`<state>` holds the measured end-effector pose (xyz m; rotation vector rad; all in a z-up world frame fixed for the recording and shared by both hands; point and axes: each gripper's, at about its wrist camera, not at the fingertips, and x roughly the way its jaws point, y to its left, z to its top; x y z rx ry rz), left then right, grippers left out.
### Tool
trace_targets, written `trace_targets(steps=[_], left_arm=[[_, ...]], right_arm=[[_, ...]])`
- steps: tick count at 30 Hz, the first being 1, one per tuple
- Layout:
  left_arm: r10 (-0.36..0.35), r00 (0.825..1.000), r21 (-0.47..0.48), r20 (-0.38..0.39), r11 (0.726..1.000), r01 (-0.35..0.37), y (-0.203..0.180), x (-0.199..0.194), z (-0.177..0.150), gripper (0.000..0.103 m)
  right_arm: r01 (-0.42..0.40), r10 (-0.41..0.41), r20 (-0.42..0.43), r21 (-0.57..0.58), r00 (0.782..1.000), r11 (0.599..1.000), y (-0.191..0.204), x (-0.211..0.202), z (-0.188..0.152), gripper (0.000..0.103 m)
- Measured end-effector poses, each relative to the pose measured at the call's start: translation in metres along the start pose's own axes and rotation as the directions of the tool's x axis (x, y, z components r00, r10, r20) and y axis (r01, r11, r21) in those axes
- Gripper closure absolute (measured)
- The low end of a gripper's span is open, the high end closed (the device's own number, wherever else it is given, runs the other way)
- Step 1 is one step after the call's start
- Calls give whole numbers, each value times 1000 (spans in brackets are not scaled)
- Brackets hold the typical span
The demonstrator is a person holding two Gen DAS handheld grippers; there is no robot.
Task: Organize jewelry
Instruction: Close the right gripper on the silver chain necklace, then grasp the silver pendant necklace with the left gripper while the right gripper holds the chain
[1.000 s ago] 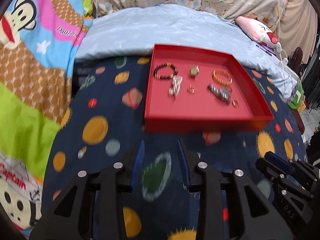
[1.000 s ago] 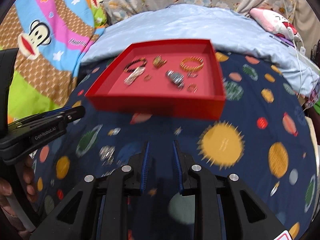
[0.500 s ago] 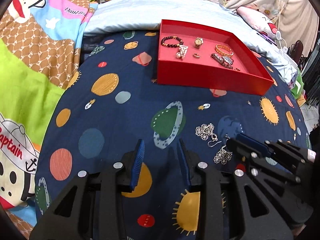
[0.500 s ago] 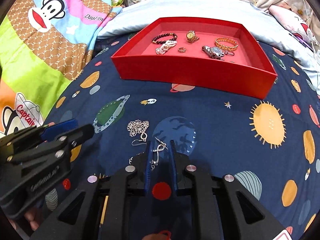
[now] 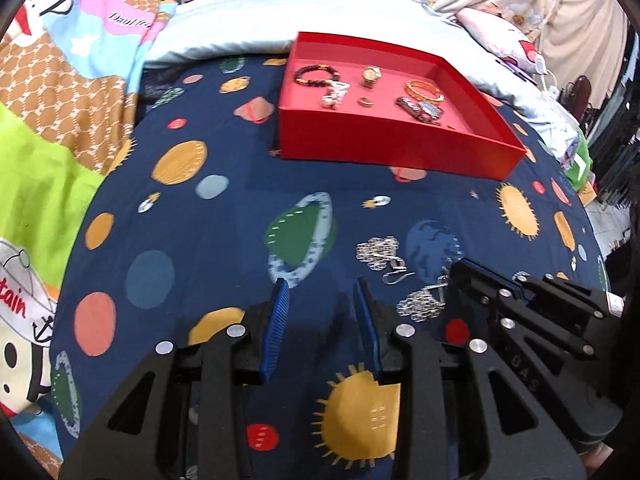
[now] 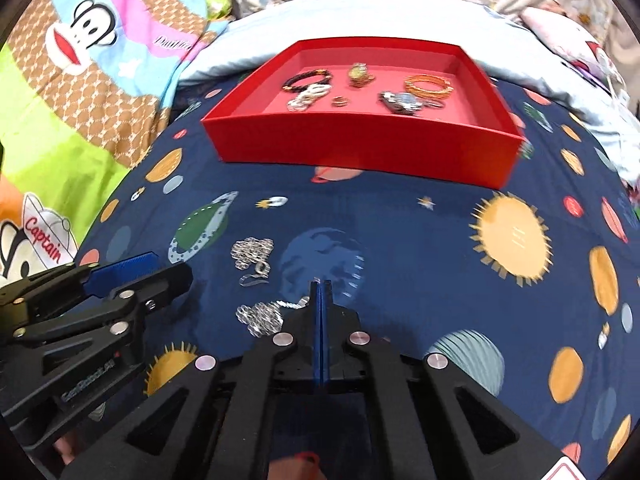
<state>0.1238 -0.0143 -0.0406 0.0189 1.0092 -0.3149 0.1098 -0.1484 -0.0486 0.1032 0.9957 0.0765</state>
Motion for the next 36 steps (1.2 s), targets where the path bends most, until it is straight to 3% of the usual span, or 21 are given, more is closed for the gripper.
trace_targets(steps=[9, 15, 22, 27, 36], left_arm=[[-30, 999, 57, -20, 998, 31, -29, 15, 2, 71], [-6, 1000, 31, -18, 999, 6, -21, 13, 4, 71], [15, 1000, 7, -25, 1000, -15, -7, 12, 1, 71], [-7, 1000, 11, -31, 1000, 7, -7, 12, 1, 71], [-58, 997, 51, -43, 997, 61, -28, 21, 3, 67]], right_arm=[[-11, 11, 6, 59, 1000, 998, -27, -20, -10, 103], [-51, 50, 10, 17, 999, 999, -9, -14, -4, 97], [-52, 51, -27, -27, 998, 998, 9, 8, 5, 97], [-36, 35, -31, -38, 999, 999, 9, 10, 3, 102], [-9, 9, 10, 13, 1000, 1000, -12, -8, 0, 103]])
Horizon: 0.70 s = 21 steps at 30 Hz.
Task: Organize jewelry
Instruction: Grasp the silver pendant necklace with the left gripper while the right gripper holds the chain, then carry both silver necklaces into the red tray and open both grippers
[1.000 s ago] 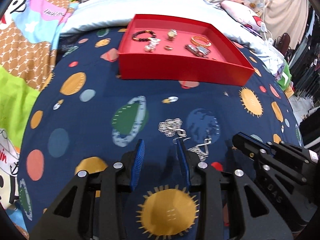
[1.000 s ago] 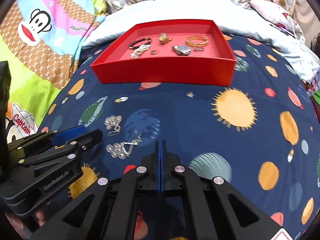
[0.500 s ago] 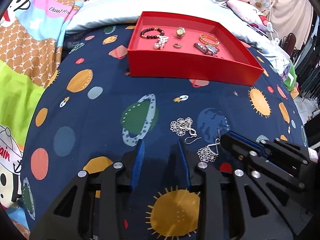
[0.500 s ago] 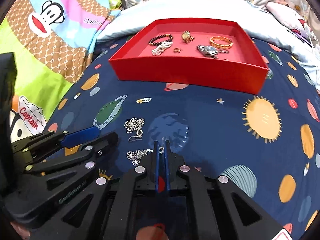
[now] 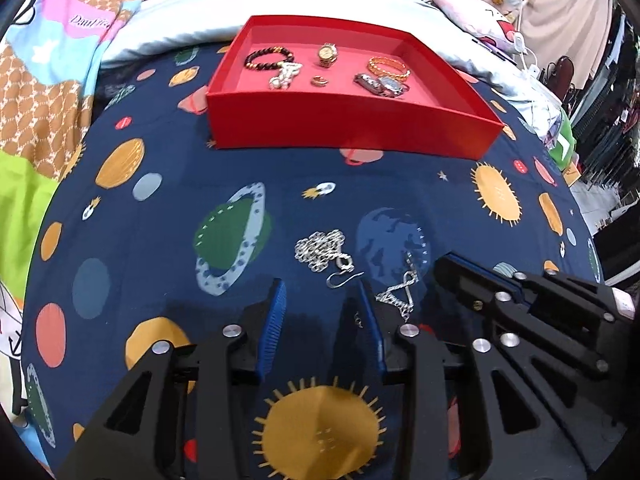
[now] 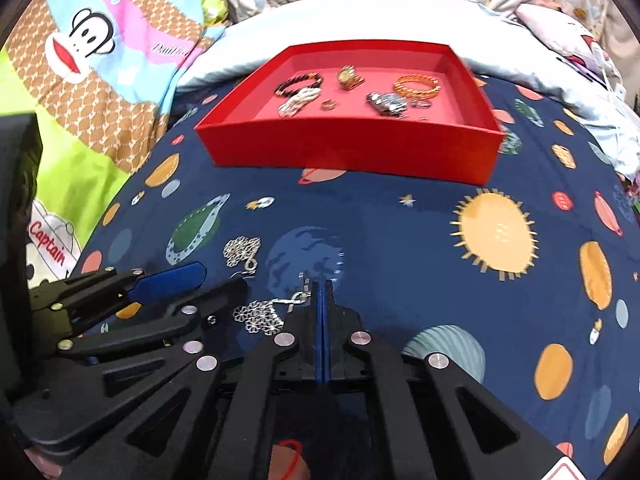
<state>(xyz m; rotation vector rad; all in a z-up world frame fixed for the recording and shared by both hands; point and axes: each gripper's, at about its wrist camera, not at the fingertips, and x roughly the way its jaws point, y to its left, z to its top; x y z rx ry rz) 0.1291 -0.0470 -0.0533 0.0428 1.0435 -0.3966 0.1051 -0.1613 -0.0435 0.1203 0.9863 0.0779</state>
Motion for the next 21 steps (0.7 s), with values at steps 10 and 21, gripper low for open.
trace_targets(steps=[10, 21], left_arm=[[29, 999, 37, 32, 999, -30, -7, 8, 7, 70], [3, 998, 26, 57, 1000, -5, 3, -2, 9, 103]], right_arm=[[-43, 43, -5, 21, 999, 999, -5, 1, 5, 98], [-55, 55, -18, 9, 998, 998, 1, 2, 1, 88]])
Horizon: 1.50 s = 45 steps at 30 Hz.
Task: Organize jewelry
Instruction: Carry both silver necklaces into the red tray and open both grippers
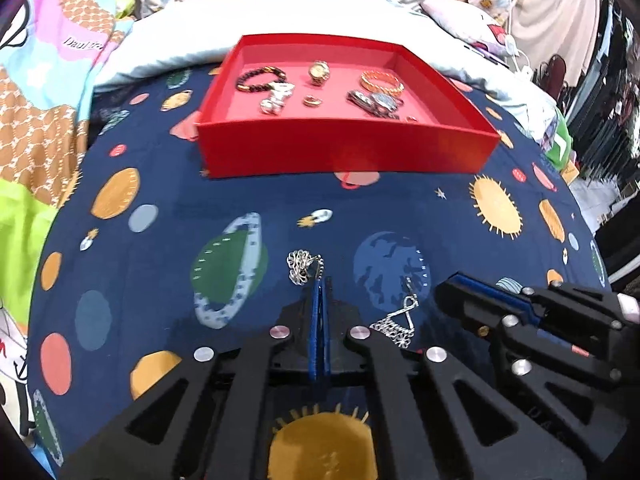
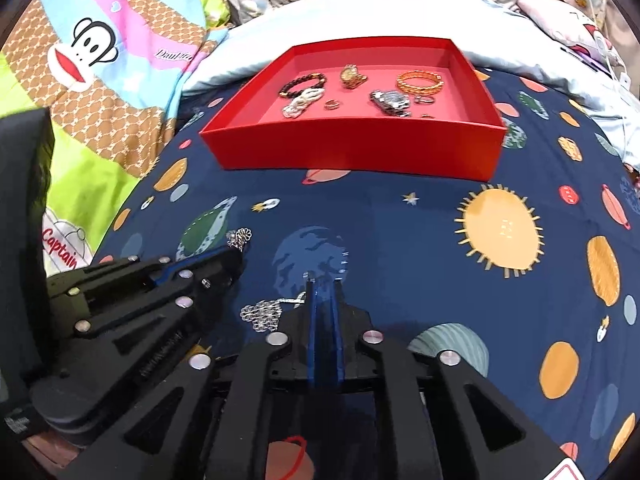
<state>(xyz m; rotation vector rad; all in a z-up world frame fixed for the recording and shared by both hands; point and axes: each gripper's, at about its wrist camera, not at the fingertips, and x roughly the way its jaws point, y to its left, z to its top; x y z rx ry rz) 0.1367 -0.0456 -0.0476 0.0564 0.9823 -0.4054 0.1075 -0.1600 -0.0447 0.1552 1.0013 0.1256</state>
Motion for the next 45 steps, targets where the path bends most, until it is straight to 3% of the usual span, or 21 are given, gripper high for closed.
trace_targets(steps=[2, 8, 12, 29, 45], left_arm=[[0, 1000, -12, 6, 1000, 0, 5, -5, -1, 103], [2, 1000, -49, 17, 999, -1, 17, -15, -2, 103], [1, 1000, -63, 21, 998, 1, 23, -20, -2, 103], [-12, 998, -80, 57, 997, 17, 25, -39, 9, 103], [-11, 987, -17, 162, 1000, 14, 4, -53, 74, 103]], right_arm=[[-4, 4, 0, -11, 1000, 1000, 5, 2, 0, 79], [4, -4, -6, -28, 1000, 1000, 13, 12, 6, 78], [2, -2, -21, -25, 1000, 1000, 12, 19, 6, 103], [16, -16, 131, -1, 991, 1000, -2, -42, 26, 103], [52, -45, 275, -18, 960, 998, -23, -86, 84, 103]])
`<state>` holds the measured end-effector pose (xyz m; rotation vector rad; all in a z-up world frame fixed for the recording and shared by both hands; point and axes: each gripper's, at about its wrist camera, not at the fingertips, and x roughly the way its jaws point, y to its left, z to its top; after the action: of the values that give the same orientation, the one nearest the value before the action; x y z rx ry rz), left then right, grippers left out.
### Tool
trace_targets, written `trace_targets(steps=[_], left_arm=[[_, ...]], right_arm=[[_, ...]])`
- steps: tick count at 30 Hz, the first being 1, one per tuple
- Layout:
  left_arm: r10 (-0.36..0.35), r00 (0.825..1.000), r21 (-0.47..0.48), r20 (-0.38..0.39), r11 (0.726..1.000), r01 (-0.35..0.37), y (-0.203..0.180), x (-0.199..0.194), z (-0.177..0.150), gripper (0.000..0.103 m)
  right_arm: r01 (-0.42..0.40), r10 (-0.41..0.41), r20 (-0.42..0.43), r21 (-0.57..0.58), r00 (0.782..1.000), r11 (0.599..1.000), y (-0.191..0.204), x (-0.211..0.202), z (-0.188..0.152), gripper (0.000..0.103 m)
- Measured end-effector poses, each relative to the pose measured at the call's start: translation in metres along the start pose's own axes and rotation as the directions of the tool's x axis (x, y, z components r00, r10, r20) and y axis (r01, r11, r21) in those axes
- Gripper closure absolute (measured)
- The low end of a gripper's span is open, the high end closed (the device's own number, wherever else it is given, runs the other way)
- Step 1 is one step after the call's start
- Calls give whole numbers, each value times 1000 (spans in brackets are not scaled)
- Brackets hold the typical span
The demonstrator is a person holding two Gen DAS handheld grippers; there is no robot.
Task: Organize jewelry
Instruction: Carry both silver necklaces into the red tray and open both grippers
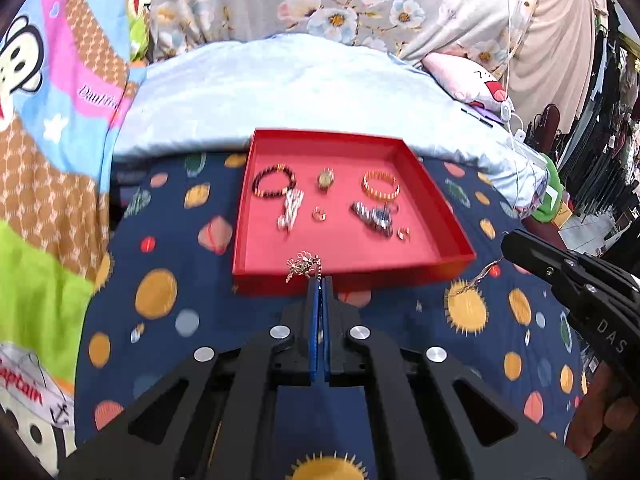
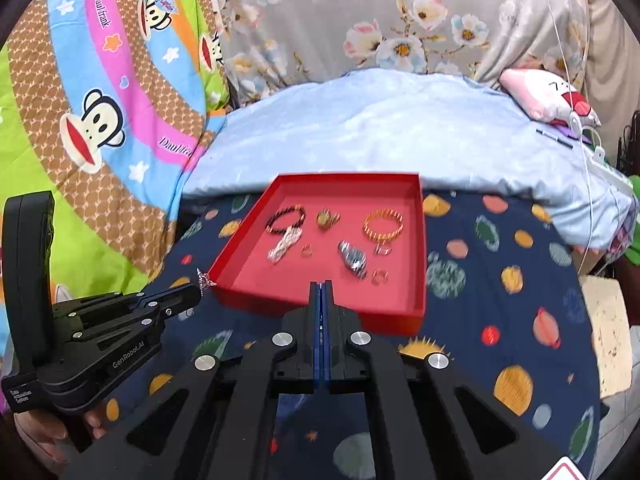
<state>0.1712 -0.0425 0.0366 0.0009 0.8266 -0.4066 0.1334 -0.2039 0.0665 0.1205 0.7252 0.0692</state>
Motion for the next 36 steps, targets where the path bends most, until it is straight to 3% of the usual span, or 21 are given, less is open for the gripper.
trace_targets(steps=[15, 36], left_arm=[[6, 1000, 19, 26, 1000, -7, -8, 49, 60, 103], [39, 998, -8, -42, 999, -40, 5, 99, 65, 102]], right_arm=[[3, -3, 13, -8, 1000, 1000, -12, 48, 45, 103], [0, 0, -81, 5, 997, 1000, -11, 115, 35, 102]])
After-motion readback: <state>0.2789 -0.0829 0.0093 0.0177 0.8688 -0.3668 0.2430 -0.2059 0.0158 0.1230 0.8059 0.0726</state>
